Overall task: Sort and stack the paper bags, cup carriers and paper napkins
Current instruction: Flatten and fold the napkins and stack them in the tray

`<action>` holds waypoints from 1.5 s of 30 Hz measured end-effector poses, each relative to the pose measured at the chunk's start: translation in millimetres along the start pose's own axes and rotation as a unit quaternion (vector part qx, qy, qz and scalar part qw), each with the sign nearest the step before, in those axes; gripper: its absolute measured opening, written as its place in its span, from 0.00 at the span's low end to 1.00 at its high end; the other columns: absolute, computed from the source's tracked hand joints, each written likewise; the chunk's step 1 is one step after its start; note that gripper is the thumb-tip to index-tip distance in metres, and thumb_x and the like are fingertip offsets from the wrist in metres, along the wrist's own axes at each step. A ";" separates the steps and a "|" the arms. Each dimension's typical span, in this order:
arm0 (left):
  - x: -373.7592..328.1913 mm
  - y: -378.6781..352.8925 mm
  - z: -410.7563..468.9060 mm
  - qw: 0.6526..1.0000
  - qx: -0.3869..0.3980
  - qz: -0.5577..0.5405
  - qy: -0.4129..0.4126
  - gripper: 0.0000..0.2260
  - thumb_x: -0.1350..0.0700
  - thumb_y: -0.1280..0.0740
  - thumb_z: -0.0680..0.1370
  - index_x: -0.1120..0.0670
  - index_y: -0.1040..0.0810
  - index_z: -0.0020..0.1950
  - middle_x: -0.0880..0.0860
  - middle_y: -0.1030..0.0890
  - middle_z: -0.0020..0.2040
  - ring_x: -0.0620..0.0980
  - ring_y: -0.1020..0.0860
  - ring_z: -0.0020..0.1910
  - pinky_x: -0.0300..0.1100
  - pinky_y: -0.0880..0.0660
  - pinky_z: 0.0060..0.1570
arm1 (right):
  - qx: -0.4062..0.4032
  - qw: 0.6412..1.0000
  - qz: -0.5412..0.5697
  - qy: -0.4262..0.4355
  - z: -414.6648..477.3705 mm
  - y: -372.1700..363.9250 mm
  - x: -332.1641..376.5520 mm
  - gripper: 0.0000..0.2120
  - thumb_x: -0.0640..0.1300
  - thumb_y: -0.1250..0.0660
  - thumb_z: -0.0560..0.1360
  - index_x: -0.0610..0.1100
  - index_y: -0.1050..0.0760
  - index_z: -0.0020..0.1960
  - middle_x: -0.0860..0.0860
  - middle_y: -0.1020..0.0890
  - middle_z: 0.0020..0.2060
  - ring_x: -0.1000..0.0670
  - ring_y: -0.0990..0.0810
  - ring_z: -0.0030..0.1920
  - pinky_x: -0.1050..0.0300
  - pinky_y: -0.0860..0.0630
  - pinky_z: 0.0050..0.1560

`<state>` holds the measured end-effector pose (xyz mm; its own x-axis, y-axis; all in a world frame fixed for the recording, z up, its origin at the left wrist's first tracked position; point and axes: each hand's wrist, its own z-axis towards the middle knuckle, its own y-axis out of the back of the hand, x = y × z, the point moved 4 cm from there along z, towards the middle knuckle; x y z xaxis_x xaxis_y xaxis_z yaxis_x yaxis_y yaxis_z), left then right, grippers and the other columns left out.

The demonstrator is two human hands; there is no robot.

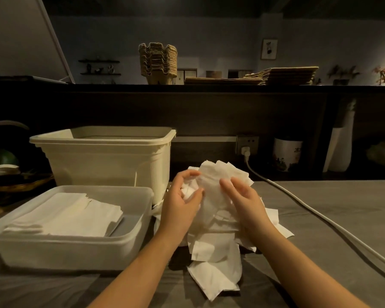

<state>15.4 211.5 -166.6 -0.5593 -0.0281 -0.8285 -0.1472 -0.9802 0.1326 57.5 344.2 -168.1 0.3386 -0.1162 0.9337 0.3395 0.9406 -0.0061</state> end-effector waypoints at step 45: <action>12.5 -14.3 -6.6 0.959 0.121 -0.114 0.231 0.05 0.48 0.39 0.79 0.44 0.25 0.51 0.50 0.21 0.52 0.52 0.23 0.54 0.47 0.22 0.52 | -0.052 0.996 -0.056 0.036 11.1 9.3 -9.1 0.12 0.46 0.44 0.80 0.64 0.29 0.47 0.62 0.25 0.46 0.55 0.24 0.49 0.54 0.24 0.51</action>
<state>15.9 223.9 -182.5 -0.0767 0.0429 -0.9961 -0.4392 -0.8984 -0.0049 47.8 357.6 -172.6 0.3534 -0.2448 0.9029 0.4659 0.8830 0.0570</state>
